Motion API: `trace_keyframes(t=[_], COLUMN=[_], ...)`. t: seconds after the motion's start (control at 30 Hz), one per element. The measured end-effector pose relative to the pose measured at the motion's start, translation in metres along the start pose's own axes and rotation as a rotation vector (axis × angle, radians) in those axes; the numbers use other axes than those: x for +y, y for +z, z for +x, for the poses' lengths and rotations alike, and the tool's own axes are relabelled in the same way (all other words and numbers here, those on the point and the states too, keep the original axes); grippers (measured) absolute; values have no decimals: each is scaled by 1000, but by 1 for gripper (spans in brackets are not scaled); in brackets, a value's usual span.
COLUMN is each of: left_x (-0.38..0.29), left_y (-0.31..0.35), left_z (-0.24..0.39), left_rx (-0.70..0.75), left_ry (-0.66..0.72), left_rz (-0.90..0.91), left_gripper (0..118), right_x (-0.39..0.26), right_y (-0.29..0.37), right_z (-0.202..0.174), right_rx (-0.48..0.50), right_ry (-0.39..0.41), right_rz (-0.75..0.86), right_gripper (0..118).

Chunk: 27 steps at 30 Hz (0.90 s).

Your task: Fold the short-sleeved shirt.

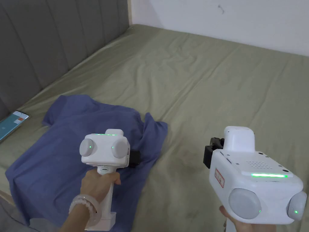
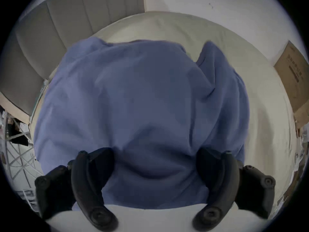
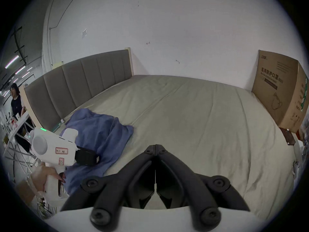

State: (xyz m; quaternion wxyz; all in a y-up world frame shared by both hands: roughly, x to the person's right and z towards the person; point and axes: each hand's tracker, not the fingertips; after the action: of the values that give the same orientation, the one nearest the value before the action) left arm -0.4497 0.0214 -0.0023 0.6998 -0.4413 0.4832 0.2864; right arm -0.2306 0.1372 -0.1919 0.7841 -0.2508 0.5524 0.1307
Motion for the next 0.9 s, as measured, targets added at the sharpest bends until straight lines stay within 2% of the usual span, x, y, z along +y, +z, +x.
trace_keyframes(t=[0.03, 0.1, 0.13, 0.17, 0.2, 0.27, 0.3, 0.43, 0.57, 0.67, 0.7, 0.8, 0.9], left_x=[0, -1, 0, 1, 4, 9, 11, 28, 49, 61, 66, 78, 85], left_y=[7, 16, 18, 20, 21, 23, 23, 43, 78, 113, 123, 151, 185], left_z=[0, 0, -1, -2, -6, -18, -23, -39, -47, -13, -2, 40, 104], left_rx=[3, -18, -17, 22, 40, 51, -24, -110, -209, -72, -87, -250, -311], left_ry=[3, -29, -34, -43, -43, -3, 41, 127, 220, 38, 10, 27, -109], left_rz=[29, 45, 49, 60, 57, 28, 6, 14, 48, 171, 178, 223, 280], left_gripper=[93, 64, 43, 11, 3, 3, 3, 3, 3, 3, 3, 3, 3], right_x=[-2, -5, -6, -7, -8, -8, -9, -10, -9, -7, -5, -2, 1], right_y=[0, -1, -3, -4, -3, -1, 1, 9, 22, 36, 42, 63, 88], right_z=[2, 5, 6, 8, 10, 14, 17, 26, 47, 64, 71, 93, 121], right_rx=[5, 9, 7, 2, 1, 4, 7, -18, -42, -70, -80, -130, -186], right_ry=[-7, -13, -11, -11, -20, -54, -67, -79, -149, -189, -200, -234, -276], right_rz=[-3, -8, -13, -18, -21, -26, -25, -15, 0, 21, 29, 68, 108], right_gripper=[0, 0, 0, 0, 0, 0, 0, 0, 0, 0, 0, 0, 0])
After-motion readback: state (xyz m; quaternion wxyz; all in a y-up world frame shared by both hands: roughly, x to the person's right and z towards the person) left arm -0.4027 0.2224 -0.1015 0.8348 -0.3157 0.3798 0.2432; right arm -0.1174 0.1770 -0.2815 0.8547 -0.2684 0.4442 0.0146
